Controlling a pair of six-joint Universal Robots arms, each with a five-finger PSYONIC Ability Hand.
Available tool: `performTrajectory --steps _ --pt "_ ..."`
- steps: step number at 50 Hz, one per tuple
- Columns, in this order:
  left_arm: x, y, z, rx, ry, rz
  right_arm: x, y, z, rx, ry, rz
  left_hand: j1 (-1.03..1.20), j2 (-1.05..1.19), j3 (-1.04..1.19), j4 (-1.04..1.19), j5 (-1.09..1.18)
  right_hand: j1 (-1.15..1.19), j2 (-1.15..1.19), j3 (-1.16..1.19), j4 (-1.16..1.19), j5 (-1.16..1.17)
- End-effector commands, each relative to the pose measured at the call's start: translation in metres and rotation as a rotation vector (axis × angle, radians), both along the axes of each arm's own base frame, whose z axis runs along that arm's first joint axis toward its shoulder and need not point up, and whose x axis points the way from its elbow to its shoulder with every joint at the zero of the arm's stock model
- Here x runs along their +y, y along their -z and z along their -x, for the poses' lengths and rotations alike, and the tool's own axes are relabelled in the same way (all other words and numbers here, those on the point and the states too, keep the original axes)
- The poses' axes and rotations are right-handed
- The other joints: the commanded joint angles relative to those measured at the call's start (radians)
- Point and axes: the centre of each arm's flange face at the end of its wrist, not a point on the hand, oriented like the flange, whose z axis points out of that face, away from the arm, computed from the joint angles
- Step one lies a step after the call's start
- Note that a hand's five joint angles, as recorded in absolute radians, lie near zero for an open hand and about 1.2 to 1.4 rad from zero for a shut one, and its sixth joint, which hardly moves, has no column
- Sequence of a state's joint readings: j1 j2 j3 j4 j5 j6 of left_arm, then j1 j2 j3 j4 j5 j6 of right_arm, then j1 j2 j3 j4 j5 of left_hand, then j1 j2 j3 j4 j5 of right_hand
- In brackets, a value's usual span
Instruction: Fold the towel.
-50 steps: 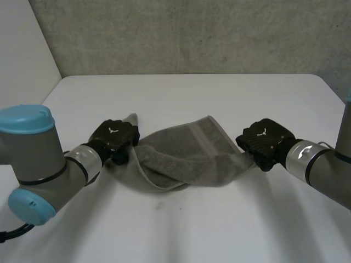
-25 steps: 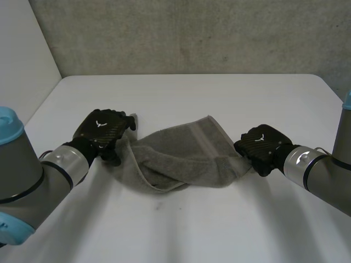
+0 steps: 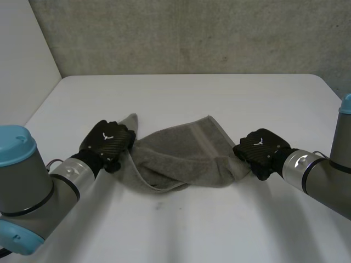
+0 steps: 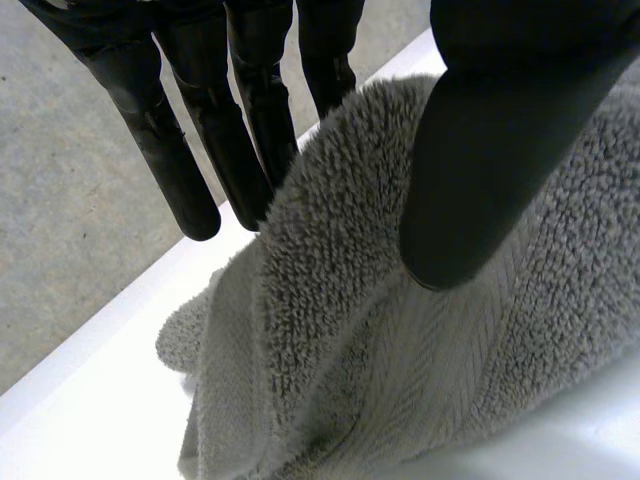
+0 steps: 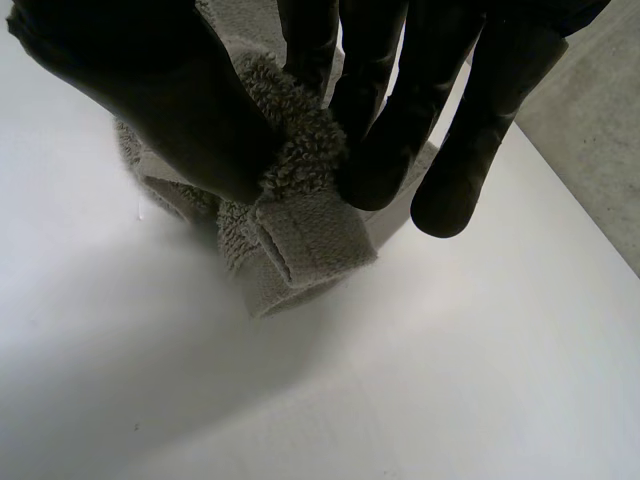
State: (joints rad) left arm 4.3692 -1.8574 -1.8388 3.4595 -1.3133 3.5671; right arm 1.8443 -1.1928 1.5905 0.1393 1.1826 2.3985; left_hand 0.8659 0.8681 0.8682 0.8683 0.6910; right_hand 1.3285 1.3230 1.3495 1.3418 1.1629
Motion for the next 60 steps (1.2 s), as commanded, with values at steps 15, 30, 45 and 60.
performTrajectory --steps 15,30,45,60 --pt "0.001 -0.054 -0.012 0.068 -0.037 0.154 -0.005 -0.012 0.000 -0.001 0.007 0.048 0.530 0.528 0.528 0.528 0.531 0.068 0.073 0.047 0.054 0.059" --pt "0.035 -0.135 -0.034 0.172 -0.073 0.315 -0.013 -0.100 0.033 -0.047 0.107 0.192 0.530 0.528 0.528 0.528 0.531 0.068 0.073 0.047 0.054 0.059" --pt "0.053 -0.138 -0.038 0.187 -0.059 0.203 0.022 -0.167 0.046 -0.145 0.012 0.243 0.530 0.528 0.528 0.528 0.531 0.068 0.073 0.047 0.054 0.059" --pt "0.001 -0.038 -0.018 0.140 -0.016 -0.196 -0.009 -0.097 0.033 -0.080 -0.021 -0.004 0.530 0.528 0.528 0.528 0.531 0.068 0.073 0.047 0.054 0.059"
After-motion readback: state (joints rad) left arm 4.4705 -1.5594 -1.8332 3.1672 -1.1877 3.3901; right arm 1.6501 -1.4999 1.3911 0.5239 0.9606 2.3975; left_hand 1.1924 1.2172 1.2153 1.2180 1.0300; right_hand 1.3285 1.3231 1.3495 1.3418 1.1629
